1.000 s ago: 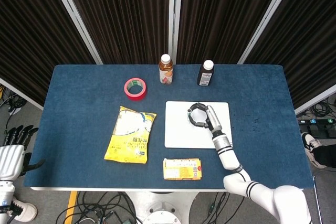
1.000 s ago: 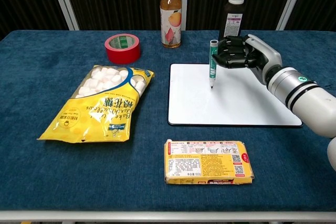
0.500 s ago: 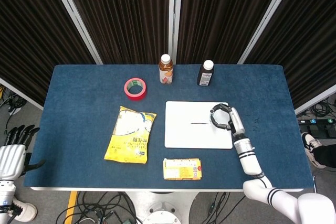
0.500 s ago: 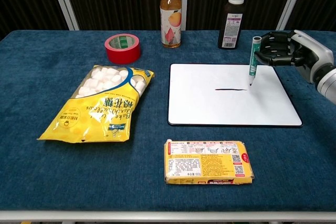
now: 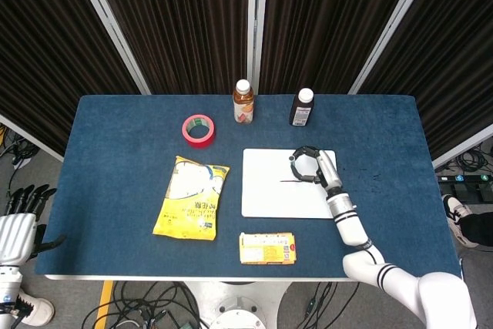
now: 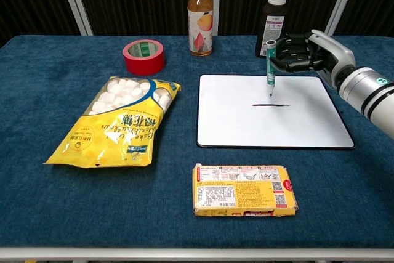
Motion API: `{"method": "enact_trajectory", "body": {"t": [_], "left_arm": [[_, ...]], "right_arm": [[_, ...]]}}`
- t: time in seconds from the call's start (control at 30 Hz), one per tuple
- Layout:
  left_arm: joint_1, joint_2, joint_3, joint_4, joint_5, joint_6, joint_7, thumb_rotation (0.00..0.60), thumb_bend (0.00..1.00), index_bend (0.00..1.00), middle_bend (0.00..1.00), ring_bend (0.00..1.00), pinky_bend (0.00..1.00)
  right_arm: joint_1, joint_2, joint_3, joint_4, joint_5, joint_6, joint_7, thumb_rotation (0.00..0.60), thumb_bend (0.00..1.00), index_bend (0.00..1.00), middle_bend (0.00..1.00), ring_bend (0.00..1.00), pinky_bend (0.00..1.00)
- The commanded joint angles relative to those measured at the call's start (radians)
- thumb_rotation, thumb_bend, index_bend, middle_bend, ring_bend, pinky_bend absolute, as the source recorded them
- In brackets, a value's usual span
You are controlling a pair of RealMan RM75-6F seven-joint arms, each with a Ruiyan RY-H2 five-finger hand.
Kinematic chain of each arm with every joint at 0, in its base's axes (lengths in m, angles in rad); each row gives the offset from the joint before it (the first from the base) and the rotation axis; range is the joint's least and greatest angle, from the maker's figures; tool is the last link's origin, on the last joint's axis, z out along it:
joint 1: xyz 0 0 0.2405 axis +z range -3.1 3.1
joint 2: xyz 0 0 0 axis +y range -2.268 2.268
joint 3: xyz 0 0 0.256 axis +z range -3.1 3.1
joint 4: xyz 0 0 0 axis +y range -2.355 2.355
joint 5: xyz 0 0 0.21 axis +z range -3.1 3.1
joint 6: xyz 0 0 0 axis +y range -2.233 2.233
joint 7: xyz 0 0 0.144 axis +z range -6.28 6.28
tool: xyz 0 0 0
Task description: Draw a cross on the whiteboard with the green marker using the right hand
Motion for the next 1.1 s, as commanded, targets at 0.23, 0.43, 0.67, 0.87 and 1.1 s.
{"method": "enact_trajectory", "body": {"t": [0.23, 0.43, 0.67, 0.87, 1.1], "left_arm": [[0.000, 0.002, -0.001, -0.009, -0.006, -0.004, 0.010, 0.600, 0.04, 0.15, 0.09, 0.01, 0.00], [-0.001, 0.004, -0.002, -0.015, -0.007, -0.005, 0.018, 0.600, 0.04, 0.15, 0.09, 0.01, 0.00], [0.000, 0.008, -0.003, -0.027, -0.014, -0.008, 0.032, 0.600, 0.04, 0.15, 0.09, 0.01, 0.00], [-0.001, 0.010, -0.006, -0.030, -0.011, -0.003, 0.037, 0.600, 0.04, 0.15, 0.09, 0.01, 0.00], [-0.002, 0.007, -0.005, -0.029, -0.004, -0.001, 0.036, 0.600, 0.04, 0.15, 0.09, 0.01, 0.00]], "right_arm": [[0.037, -0.029, 0.004, 0.074, -0.005, -0.032, 0.033, 0.600, 0.68, 0.62, 0.56, 0.32, 0.15], [0.054, -0.047, 0.002, 0.115, -0.012, -0.038, 0.059, 0.600, 0.68, 0.62, 0.56, 0.32, 0.15], [0.051, -0.049, -0.040, 0.127, -0.046, -0.044, 0.095, 0.600, 0.68, 0.62, 0.56, 0.32, 0.15], [-0.041, 0.046, -0.145, -0.042, -0.130, 0.057, 0.113, 0.600, 0.68, 0.62, 0.56, 0.32, 0.15], [-0.112, 0.186, -0.212, -0.253, -0.167, 0.115, 0.129, 0.600, 0.67, 0.62, 0.56, 0.32, 0.15]]}}
